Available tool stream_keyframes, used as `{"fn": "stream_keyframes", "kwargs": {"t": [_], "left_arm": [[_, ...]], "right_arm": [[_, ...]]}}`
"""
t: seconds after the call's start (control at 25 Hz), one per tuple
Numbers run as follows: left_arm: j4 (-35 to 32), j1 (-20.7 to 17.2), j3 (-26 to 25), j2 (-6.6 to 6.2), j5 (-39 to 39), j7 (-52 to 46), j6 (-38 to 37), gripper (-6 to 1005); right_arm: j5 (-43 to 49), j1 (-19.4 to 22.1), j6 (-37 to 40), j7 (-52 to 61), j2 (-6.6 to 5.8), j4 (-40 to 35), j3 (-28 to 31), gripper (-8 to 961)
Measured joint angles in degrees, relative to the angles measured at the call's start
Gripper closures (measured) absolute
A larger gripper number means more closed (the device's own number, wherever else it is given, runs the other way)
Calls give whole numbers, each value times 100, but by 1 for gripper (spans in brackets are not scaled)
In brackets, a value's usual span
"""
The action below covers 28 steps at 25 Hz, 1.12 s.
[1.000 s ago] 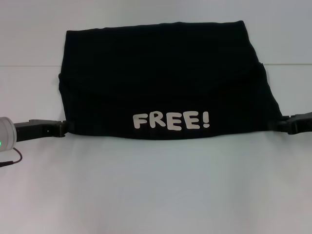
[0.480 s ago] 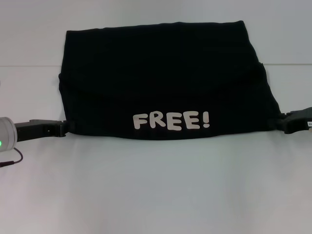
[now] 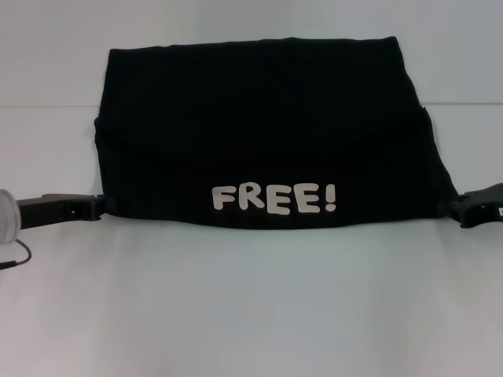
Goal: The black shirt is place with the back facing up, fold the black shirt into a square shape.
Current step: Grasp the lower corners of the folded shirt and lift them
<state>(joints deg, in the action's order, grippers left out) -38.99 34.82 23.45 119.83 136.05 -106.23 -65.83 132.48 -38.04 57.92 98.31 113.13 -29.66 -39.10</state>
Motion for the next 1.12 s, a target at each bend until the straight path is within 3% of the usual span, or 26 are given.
{"fn": "stream_keyframes", "kwargs": {"t": [0.16,0.4,0.56,0.76,1.12], "left_arm": [[-259,-143,-191,20,1,-122,-468,975],[-645,-376,-646,20,35,-143,-1562,973],[-968,-742,-881,15,52,-149,-2638,971],[-1247,-1078,-1032,20,58,-135,-3415,969],[-1570,-1509,-1440,31,513,26,-4609,965]], "right_arm": [[-57,219,397,-13,-25,-187,84,910],[-204,711,1538,-238,-49,-548,490,910],[-211,1065,2572,-651,-48,-595,910,910],[-210,1603,3603,-1121,-39,-610,1359,910],[-164,2391,4501,-1691,-33,-620,1621,910]]}}
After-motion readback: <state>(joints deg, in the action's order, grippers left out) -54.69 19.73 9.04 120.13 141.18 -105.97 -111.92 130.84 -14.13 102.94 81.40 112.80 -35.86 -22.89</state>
